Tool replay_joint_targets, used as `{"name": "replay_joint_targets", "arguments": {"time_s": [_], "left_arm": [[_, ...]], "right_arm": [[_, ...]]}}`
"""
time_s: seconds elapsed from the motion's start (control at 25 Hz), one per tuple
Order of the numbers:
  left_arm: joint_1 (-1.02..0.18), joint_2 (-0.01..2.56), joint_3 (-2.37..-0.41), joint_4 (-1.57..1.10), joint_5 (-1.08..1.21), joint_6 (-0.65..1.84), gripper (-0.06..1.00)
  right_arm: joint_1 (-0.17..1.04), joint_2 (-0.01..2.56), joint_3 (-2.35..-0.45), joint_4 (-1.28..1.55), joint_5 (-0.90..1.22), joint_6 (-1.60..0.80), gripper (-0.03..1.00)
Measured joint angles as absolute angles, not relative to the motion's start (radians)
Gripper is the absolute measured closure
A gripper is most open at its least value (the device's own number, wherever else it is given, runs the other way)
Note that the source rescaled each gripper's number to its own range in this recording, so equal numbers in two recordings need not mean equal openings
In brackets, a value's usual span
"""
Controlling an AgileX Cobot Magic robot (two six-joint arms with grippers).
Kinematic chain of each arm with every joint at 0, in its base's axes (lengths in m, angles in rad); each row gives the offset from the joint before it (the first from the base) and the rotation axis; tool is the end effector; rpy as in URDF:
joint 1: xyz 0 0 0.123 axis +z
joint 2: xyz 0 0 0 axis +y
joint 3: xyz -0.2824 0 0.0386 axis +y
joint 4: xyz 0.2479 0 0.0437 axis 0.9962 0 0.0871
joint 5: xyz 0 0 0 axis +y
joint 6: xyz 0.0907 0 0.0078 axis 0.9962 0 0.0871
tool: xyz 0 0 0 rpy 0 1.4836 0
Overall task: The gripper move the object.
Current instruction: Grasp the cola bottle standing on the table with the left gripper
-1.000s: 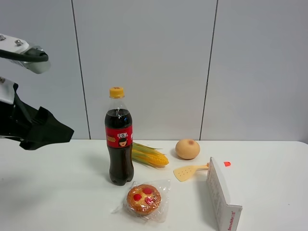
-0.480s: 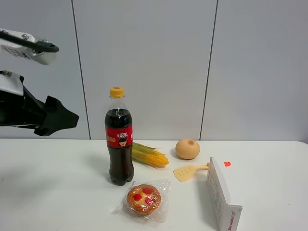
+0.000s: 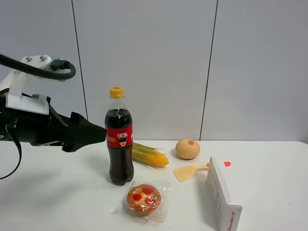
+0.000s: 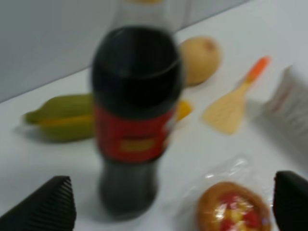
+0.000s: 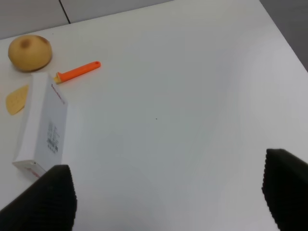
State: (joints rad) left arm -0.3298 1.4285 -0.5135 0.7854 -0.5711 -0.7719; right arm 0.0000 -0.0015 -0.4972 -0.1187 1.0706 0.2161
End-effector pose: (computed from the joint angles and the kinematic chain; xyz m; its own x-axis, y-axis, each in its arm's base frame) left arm 0.2361 -0.1175 0.2052 -0.4144 0.0711 -0.9073 0.6037 0.7675 -0.2156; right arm -0.0055 -0.0095 0.2761 -0.4429 0.1574 -0.8826 0.1643 0.9820 0.0927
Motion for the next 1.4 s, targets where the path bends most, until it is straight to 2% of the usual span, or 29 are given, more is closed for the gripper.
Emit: {"name": "replay_joint_targets", "arguments": {"time_s": [0.16, 0.44, 0.72, 0.84, 0.88, 1.0, 1.12, 1.4], "left_arm": [[-0.275, 1.501, -0.513, 0.845, -0.648, -0.789, 0.39], [-0.196, 1.644, -0.517, 0.916, -0.912, -0.567, 0.39], [-0.182, 1.745, -0.593, 0.929, -0.957, -0.538, 0.37], [-0.182, 1.78, -0.651, 0.906, -0.958, -0.53, 0.24], [-0.182, 1.805, -0.688, 0.899, -0.957, -0.533, 0.14], [-0.182, 1.841, -0.733, 0.897, -0.946, -0.57, 0.03], [-0.182, 1.872, -0.758, 0.896, -0.941, -0.613, -0.02], [-0.182, 1.892, -0.766, 0.895, -0.94, -0.625, -0.04]], "right_arm": [[0.0, -0.002, -0.497, -0.119, 1.071, 0.216, -0.03], [0.0, -0.002, -0.497, -0.119, 1.071, 0.216, -0.03], [0.0, -0.002, -0.497, -0.119, 1.071, 0.216, -0.03], [0.0, -0.002, -0.497, -0.119, 1.071, 0.216, -0.03], [0.0, -0.002, -0.497, -0.119, 1.071, 0.216, -0.03], [0.0, -0.002, -0.497, -0.119, 1.071, 0.216, -0.03], [0.0, -0.002, -0.497, -0.119, 1.071, 0.216, -0.03], [0.0, -0.002, -0.497, -0.119, 1.071, 0.216, -0.03]]}}
